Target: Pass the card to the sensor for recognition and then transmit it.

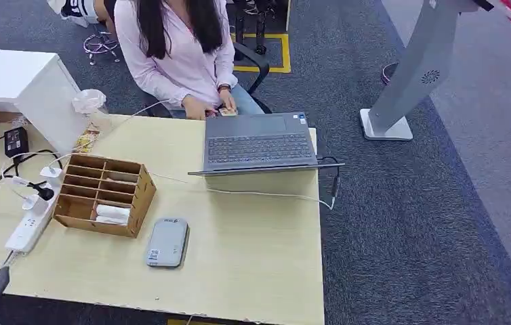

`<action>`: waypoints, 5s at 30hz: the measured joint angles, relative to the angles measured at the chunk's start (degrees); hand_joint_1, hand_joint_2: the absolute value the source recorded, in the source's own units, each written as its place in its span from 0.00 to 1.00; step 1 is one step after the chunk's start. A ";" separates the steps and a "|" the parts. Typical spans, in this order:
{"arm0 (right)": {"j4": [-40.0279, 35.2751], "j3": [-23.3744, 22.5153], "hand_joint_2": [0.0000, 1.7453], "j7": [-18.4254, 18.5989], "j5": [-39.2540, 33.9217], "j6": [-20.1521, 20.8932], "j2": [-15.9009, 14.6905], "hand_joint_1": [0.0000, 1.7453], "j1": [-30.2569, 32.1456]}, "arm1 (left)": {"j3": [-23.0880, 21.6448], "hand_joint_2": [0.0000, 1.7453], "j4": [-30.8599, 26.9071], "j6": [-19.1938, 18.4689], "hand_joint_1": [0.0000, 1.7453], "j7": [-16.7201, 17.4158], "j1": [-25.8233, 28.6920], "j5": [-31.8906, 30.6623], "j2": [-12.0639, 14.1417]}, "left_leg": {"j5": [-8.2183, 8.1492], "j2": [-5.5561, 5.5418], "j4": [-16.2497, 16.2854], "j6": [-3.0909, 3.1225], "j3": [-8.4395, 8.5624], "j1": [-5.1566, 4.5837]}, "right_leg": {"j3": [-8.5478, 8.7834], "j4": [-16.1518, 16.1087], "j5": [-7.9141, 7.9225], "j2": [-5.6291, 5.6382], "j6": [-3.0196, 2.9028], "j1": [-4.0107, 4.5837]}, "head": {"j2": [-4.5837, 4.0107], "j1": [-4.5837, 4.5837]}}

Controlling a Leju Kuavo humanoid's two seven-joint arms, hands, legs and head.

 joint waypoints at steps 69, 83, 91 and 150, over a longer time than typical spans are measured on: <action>1.18 3.15 0.00 -2.38 10.31 3.21 0.68 0.00 -1.86 | -35.75 1.00 47.45 36.17 1.00 28.80 -38.84 -55.40 17.33 | 0.12 0.03 0.05 0.05 -0.11 0.00 | -0.10 0.11 0.09 0.09 0.07 -0.01 | 0.00 0.15; 1.25 3.15 0.00 -2.60 10.29 3.08 0.68 0.00 -1.85 | -35.75 1.00 47.45 35.91 1.00 26.90 -38.50 -55.10 17.31 | 0.12 0.03 0.05 0.05 -0.12 0.00 | -0.11 0.11 0.09 0.10 0.08 -0.01 | 0.00 0.15; 1.25 3.15 0.00 -2.64 10.29 3.08 0.68 0.00 -1.86 | -35.75 1.00 47.45 35.69 1.00 27.01 -38.23 -54.75 17.33 | 0.12 0.03 0.05 0.05 -0.12 0.00 | -0.10 0.12 0.09 0.09 0.08 -0.01 | 0.00 0.15; 1.40 -0.20 0.00 -3.50 7.93 -0.11 1.55 0.00 -1.62 | -63.12 1.00 13.98 9.61 1.00 32.93 -7.83 -50.49 5.18 | 0.11 0.01 0.10 0.07 -0.23 -0.05 | -0.21 0.11 0.11 0.03 0.12 -0.06 | 0.00 0.17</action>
